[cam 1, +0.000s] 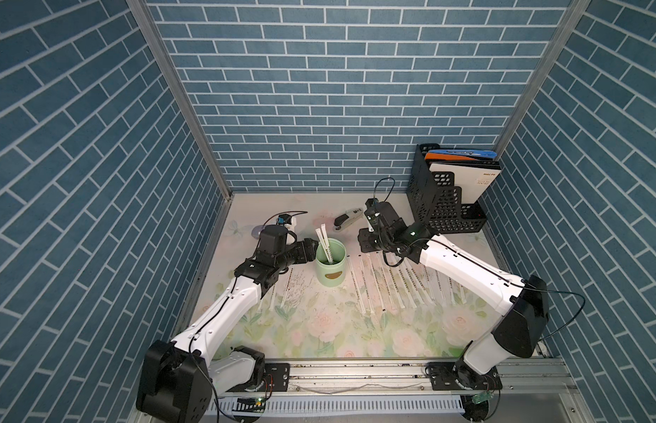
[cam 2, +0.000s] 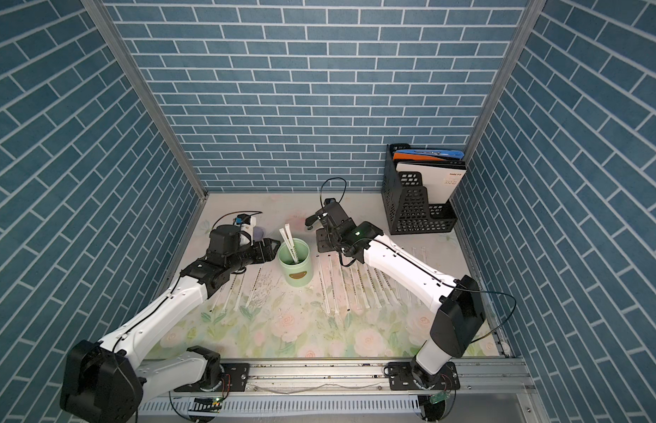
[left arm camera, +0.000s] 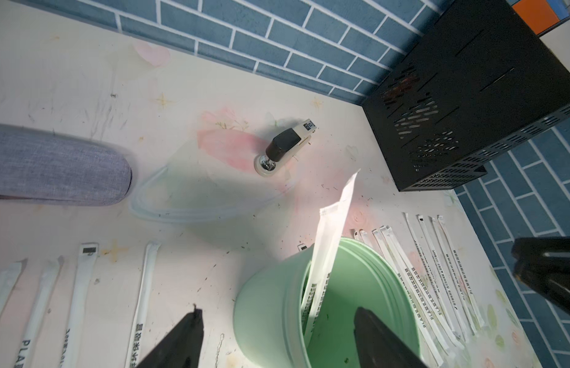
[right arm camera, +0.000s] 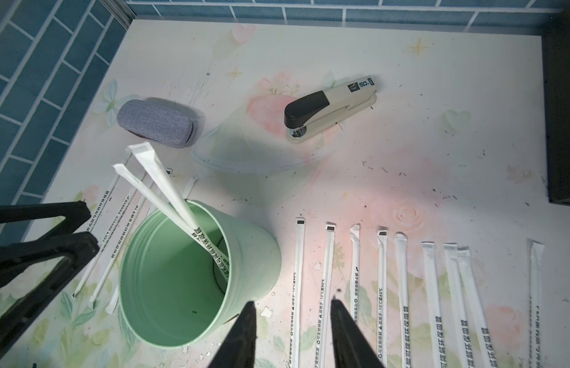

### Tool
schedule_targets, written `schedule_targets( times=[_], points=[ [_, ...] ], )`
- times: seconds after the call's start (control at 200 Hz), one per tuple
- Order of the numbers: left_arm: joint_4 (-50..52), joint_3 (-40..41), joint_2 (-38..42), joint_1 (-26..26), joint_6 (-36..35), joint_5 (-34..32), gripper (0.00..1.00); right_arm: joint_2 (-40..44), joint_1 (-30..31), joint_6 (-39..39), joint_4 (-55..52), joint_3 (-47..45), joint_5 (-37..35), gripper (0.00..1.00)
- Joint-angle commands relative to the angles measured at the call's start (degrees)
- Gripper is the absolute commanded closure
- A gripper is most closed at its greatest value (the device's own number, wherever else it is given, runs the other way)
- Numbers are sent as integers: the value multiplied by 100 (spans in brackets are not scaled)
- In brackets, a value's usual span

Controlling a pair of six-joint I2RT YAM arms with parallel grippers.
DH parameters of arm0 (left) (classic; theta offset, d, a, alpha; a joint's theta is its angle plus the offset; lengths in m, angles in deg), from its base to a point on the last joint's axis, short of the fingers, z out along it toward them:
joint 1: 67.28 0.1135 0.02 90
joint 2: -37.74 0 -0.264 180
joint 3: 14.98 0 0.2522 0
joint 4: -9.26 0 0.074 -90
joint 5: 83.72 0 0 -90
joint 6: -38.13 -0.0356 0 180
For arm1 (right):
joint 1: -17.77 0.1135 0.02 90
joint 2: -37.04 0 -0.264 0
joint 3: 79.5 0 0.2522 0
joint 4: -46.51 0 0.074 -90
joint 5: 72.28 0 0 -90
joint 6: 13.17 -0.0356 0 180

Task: Take the straws out of the storage container
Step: Adjust the container at the center of the board.

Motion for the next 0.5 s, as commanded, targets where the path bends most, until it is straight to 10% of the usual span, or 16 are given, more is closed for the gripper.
schedule_targets(
  times=[0.0,0.495],
  points=[
    [-163,-237,-172,-75,-35,-137,27,142,-28,159,284,-111,222,62],
    [-366,-554,-717,-267,-56,-147,41,92,-83,115,372,-255,320,61]
  ],
)
